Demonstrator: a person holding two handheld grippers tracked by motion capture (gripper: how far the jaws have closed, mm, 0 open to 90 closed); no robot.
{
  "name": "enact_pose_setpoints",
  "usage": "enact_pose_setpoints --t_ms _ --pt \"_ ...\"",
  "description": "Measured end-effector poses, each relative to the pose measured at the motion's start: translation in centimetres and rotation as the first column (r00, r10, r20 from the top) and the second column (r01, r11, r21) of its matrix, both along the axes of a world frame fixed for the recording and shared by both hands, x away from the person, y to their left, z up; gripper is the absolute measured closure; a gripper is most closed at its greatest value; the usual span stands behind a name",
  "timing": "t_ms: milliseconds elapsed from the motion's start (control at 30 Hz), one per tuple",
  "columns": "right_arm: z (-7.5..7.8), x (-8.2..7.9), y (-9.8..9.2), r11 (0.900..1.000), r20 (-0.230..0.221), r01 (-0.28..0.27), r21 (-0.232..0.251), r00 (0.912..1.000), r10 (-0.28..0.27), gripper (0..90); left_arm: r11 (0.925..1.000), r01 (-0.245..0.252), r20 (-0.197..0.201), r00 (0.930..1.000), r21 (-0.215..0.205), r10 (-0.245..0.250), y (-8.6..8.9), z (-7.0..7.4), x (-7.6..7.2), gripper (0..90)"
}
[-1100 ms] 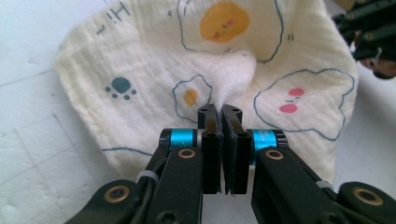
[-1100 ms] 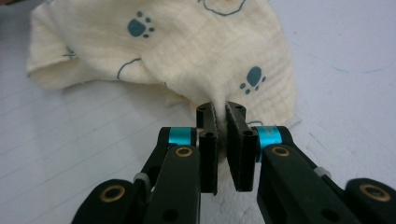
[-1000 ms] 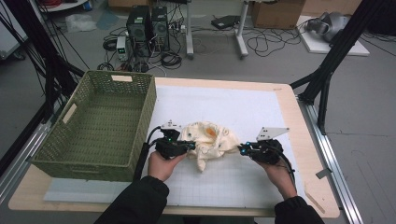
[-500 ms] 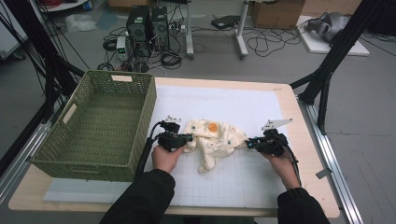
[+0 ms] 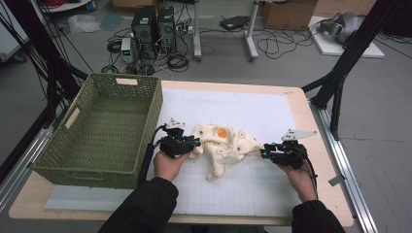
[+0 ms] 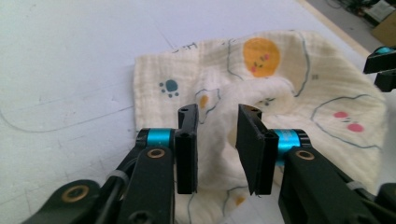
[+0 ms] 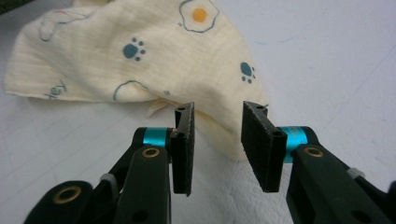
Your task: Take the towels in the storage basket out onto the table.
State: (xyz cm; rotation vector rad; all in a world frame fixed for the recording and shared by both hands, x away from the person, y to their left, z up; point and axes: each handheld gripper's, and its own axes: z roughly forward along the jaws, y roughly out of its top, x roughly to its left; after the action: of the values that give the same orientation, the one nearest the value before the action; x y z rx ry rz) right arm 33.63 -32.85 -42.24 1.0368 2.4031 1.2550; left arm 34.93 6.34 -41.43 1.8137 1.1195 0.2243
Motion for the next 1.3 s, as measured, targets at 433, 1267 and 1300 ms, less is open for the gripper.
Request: enact_pose_setpoints --t_ms 433,1267,1300 --pt "1.0 -3.3 3.3 0.990 0.054 -0.125 0.056 0.9910 0.122 58.3 0.9980 0.046 -0.035 0.9984 0.043 -0.044 -0.2 -1.3 -1.1 62.2" --pt "1.0 -4.6 8.0 0.970 0.056 -0.236 0.053 0.9708 0.233 50.0 0.9896 0.069 -0.088 0.9944 0.126 -0.058 -0.9 -3.0 -0.2 83.8" --pt "1.0 -4.6 8.2 0.970 0.054 -0.238 0.053 0.9703 0.236 49.6 0.9896 0.069 -0.087 0.9945 0.126 -0.058 -1.0 -3.0 -0.2 83.9"
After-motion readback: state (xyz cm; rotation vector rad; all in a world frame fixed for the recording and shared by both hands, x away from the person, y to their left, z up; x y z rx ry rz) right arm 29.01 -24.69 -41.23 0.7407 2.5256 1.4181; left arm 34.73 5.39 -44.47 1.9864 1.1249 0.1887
